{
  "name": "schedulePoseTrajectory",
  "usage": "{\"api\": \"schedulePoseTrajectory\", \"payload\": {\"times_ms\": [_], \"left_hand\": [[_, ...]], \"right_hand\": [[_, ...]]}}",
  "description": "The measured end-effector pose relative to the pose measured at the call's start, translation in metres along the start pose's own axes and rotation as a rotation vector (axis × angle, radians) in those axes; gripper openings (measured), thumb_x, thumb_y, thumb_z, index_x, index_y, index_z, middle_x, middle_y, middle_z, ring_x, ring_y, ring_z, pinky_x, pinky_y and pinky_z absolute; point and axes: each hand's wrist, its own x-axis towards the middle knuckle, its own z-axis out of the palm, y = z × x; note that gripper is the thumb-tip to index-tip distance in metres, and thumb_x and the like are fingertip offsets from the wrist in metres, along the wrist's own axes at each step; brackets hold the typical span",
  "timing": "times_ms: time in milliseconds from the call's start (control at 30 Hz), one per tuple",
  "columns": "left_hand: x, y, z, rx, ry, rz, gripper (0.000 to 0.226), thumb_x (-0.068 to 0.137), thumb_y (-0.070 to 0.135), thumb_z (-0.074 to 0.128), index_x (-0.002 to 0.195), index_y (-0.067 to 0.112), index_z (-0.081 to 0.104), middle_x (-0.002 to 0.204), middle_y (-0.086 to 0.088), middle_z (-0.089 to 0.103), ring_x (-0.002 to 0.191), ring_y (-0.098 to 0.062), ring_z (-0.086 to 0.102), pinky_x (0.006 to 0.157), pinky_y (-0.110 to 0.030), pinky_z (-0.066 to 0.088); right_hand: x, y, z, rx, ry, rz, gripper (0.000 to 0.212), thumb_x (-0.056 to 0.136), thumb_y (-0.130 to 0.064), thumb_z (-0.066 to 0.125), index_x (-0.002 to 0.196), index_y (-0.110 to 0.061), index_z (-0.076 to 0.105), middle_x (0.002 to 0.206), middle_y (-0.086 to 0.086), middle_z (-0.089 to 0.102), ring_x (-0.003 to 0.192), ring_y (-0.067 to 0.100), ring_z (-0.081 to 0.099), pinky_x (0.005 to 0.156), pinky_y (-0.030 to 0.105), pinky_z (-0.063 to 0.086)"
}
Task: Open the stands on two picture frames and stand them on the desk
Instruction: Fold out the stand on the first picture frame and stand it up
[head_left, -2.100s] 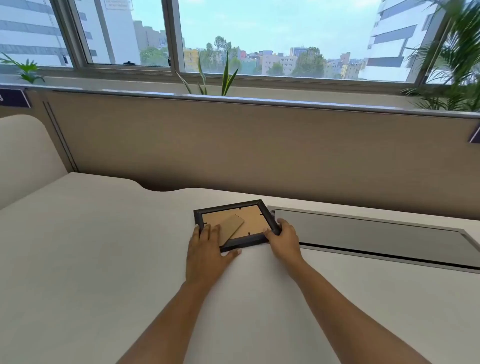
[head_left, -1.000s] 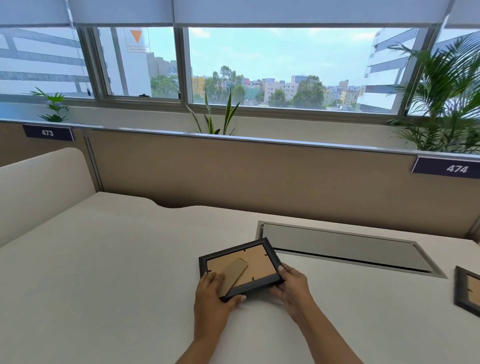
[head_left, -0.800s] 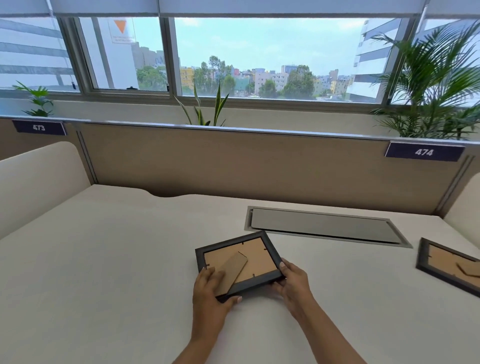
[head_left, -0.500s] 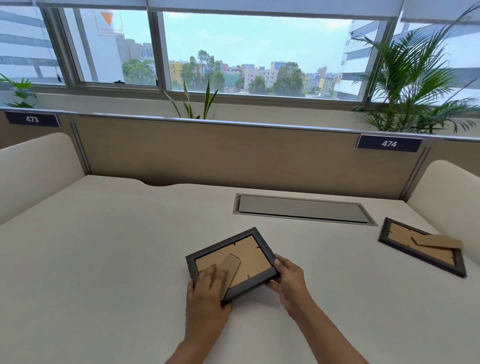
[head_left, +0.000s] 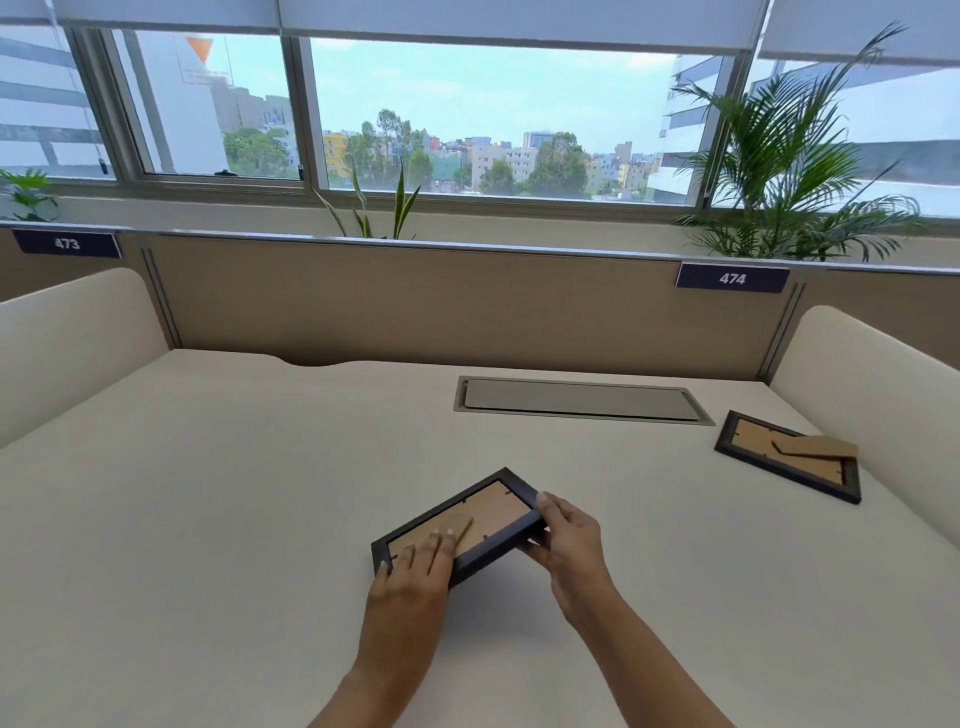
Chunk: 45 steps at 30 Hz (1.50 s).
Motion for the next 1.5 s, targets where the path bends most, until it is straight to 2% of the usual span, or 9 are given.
{"api": "schedulePoseTrajectory", "payload": {"times_ms": [133, 200, 300, 400, 500, 600, 800, 1100, 1500], "left_hand": [[0.003, 0.008, -0.026, -0.172, 0.040, -0.073, 0.051, 0.045, 0.010, 0.088, 0.093, 0.012, 0.071, 0.081, 0.003, 0.075, 0.054, -0.014, 0.067, 0.040, -0.025, 0.050], [0.004, 0.008, -0.040, -0.387, 0.081, -0.138, 0.034, 0.067, 0.010, 0.077, 0.099, 0.013, 0.068, 0.083, 0.005, 0.074, 0.054, -0.015, 0.067, 0.047, -0.024, 0.052], [0.008, 0.003, -0.056, -0.678, 0.134, -0.259, 0.022, 0.082, 0.012, 0.063, 0.104, 0.016, 0.063, 0.075, 0.014, 0.064, 0.060, -0.005, 0.059, 0.057, -0.004, 0.043], [0.010, 0.000, -0.066, -1.075, 0.139, -0.392, 0.014, 0.082, 0.022, 0.061, 0.095, 0.028, 0.061, 0.085, 0.013, 0.066, 0.078, -0.010, 0.066, 0.059, -0.010, 0.052], [0.013, 0.002, -0.073, -1.451, 0.107, -0.519, 0.019, 0.074, 0.031, 0.063, 0.092, 0.030, 0.062, 0.089, 0.003, 0.073, 0.083, -0.014, 0.070, 0.059, -0.024, 0.057], [0.014, 0.002, -0.075, -1.633, 0.058, -0.586, 0.029, 0.069, 0.033, 0.063, 0.097, 0.024, 0.063, 0.090, 0.001, 0.075, 0.085, -0.017, 0.071, 0.058, -0.027, 0.058], [0.008, 0.001, -0.072, -1.763, -0.007, -0.684, 0.019, 0.075, 0.026, 0.062, 0.093, 0.024, 0.064, 0.084, 0.001, 0.076, 0.080, -0.019, 0.072, 0.053, -0.028, 0.057], [0.000, 0.000, -0.068, -1.854, -0.053, -0.770, 0.014, 0.080, 0.018, 0.060, 0.094, 0.017, 0.063, 0.078, -0.001, 0.076, 0.070, -0.019, 0.072, 0.049, -0.027, 0.056], [0.000, 0.008, -0.069, -1.787, -0.035, -0.749, 0.018, 0.080, 0.022, 0.059, 0.098, 0.020, 0.061, 0.082, 0.001, 0.076, 0.075, -0.018, 0.072, 0.050, -0.027, 0.057]], "right_hand": [[-0.013, -0.012, 0.008, 0.014, -0.111, -0.119, 0.019, 0.092, -0.024, 0.049, 0.094, -0.013, 0.064, 0.094, 0.005, 0.066, 0.083, 0.016, 0.068, 0.062, 0.021, 0.057], [-0.020, -0.016, 0.011, 0.003, -0.160, -0.159, 0.027, 0.092, -0.029, 0.047, 0.109, -0.013, 0.060, 0.109, 0.003, 0.063, 0.094, 0.014, 0.067, 0.068, 0.022, 0.058], [-0.030, -0.014, 0.008, -0.164, -0.118, -0.229, 0.038, 0.091, -0.033, 0.046, 0.126, -0.017, 0.049, 0.123, -0.001, 0.053, 0.106, 0.008, 0.057, 0.086, 0.029, 0.053], [-0.038, -0.007, -0.001, -0.371, -0.079, -0.276, 0.035, 0.091, -0.035, 0.046, 0.125, -0.027, 0.047, 0.129, -0.006, 0.044, 0.115, 0.010, 0.048, 0.101, 0.037, 0.044], [-0.043, -0.004, -0.004, -0.388, -0.155, -0.231, 0.040, 0.090, -0.036, 0.046, 0.129, -0.027, 0.044, 0.131, -0.006, 0.045, 0.121, 0.014, 0.046, 0.099, 0.033, 0.044], [-0.047, -0.004, -0.003, -0.273, -0.289, -0.149, 0.041, 0.091, -0.034, 0.044, 0.129, -0.020, 0.044, 0.125, 0.002, 0.057, 0.114, 0.015, 0.056, 0.093, 0.036, 0.051], [-0.053, -0.005, -0.008, -0.159, -0.281, -0.108, 0.019, 0.093, -0.028, 0.044, 0.105, -0.021, 0.056, 0.101, 0.003, 0.067, 0.084, 0.007, 0.067, 0.059, 0.020, 0.054], [-0.061, -0.002, -0.010, -0.147, -0.263, -0.089, 0.017, 0.093, -0.026, 0.045, 0.103, -0.018, 0.056, 0.102, 0.007, 0.067, 0.085, 0.011, 0.066, 0.056, 0.019, 0.054], [-0.067, -0.008, -0.013, -0.070, -0.274, -0.066, 0.014, 0.090, -0.019, 0.050, 0.103, -0.016, 0.055, 0.101, 0.007, 0.068, 0.082, 0.011, 0.068, 0.055, 0.021, 0.055]]}}
